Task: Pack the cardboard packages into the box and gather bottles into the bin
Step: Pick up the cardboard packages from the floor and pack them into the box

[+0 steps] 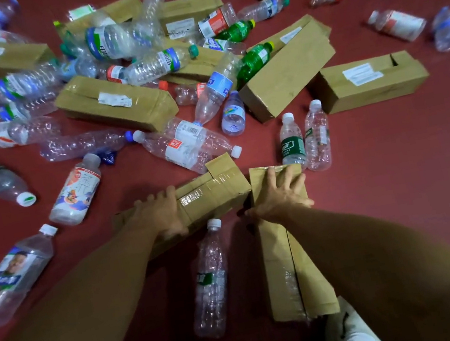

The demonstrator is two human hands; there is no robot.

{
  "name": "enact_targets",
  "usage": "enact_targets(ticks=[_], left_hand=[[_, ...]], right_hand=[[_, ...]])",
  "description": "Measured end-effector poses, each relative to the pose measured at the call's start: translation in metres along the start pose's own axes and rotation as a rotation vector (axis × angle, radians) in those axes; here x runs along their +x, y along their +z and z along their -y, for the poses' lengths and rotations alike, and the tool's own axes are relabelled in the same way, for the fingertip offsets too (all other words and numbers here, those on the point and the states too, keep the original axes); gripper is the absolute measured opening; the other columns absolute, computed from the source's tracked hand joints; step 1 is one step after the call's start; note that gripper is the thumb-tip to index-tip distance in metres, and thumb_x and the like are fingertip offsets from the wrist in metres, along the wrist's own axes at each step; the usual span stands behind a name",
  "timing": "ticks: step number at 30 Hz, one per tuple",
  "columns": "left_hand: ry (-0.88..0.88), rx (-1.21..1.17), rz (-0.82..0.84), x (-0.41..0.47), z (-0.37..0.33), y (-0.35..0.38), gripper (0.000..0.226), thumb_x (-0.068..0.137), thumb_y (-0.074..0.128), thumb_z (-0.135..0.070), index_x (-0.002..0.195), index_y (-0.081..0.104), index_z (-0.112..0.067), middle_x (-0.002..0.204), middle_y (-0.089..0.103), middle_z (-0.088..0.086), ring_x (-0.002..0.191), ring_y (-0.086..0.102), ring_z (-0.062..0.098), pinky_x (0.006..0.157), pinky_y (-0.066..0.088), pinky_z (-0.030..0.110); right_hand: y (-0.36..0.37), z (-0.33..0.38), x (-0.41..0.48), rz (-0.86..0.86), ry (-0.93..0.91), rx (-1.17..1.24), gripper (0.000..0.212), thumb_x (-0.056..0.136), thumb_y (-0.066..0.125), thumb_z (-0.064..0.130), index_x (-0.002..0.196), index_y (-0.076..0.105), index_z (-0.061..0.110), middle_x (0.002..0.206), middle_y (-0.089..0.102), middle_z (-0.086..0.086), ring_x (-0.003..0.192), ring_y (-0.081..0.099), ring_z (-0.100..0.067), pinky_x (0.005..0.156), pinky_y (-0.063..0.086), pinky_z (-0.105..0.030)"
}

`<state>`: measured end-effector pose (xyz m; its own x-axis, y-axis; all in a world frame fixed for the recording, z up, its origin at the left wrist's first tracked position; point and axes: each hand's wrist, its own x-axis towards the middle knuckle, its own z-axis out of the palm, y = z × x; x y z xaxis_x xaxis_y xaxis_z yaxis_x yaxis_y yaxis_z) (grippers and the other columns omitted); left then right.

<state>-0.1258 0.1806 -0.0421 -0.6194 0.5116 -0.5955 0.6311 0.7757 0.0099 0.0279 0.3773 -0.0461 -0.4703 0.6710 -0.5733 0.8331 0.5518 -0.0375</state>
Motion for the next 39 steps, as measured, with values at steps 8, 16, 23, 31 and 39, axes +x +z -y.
enact_targets(ticks=[8, 16, 23, 31, 39], left_hand=[[0.028, 0.039, 0.017, -0.003, -0.001, -0.001, 0.117, 0.075, 0.073, -0.055, 0.158, -0.005, -0.027, 0.159, 0.028, 0.009, 0.142, 0.032, 0.033, 0.109, 0.034, 0.052], [0.041, -0.074, -0.041, -0.009, 0.014, -0.024, 0.120, 0.072, 0.071, -0.062, 0.156, -0.011, -0.034, 0.151, 0.042, 0.013, 0.131, 0.048, 0.034, 0.103, 0.042, 0.043], [-0.014, -0.139, -0.193, -0.036, 0.053, -0.035, 0.116, 0.070, 0.066, -0.068, 0.154, -0.008, -0.036, 0.146, 0.048, 0.012, 0.127, 0.052, 0.033, 0.103, 0.042, 0.046], [-0.155, -0.178, -0.318, -0.058, 0.087, -0.029, 0.103, 0.071, 0.062, -0.071, 0.152, 0.006, -0.039, 0.140, 0.052, 0.004, 0.123, 0.054, 0.030, 0.099, 0.043, 0.043], [-0.334, -0.333, -0.379, -0.058, 0.095, -0.024, 0.108, 0.076, 0.069, -0.065, 0.156, 0.006, -0.029, 0.158, 0.032, 0.004, 0.139, 0.038, 0.032, 0.107, 0.034, 0.041]], right_hand=[[0.002, 0.002, 0.000, -0.029, 0.145, 0.089, 0.149, 0.053, 0.084, 0.071, 0.155, -0.018, 0.032, 0.161, -0.026, -0.015, 0.149, 0.001, -0.045, 0.112, 0.029, -0.061], [-0.026, 0.012, 0.001, -0.224, 0.006, 0.134, 0.124, 0.065, 0.074, 0.071, 0.156, 0.001, 0.030, 0.161, 0.000, -0.016, 0.136, 0.027, -0.043, 0.102, 0.037, -0.056], [-0.045, 0.044, 0.007, -0.298, -0.190, 0.154, 0.115, 0.067, 0.069, 0.075, 0.155, 0.010, 0.029, 0.162, 0.005, -0.015, 0.138, 0.025, -0.044, 0.104, 0.033, -0.057], [-0.055, 0.099, 0.006, -0.319, -0.310, 0.173, 0.111, 0.065, 0.069, 0.074, 0.152, 0.017, 0.029, 0.161, 0.005, -0.015, 0.133, 0.029, -0.042, 0.102, 0.034, -0.054], [-0.047, 0.153, 0.001, -0.267, -0.435, 0.132, 0.115, 0.066, 0.067, 0.078, 0.154, 0.011, 0.030, 0.162, -0.002, -0.018, 0.141, 0.019, -0.044, 0.110, 0.028, -0.057]])
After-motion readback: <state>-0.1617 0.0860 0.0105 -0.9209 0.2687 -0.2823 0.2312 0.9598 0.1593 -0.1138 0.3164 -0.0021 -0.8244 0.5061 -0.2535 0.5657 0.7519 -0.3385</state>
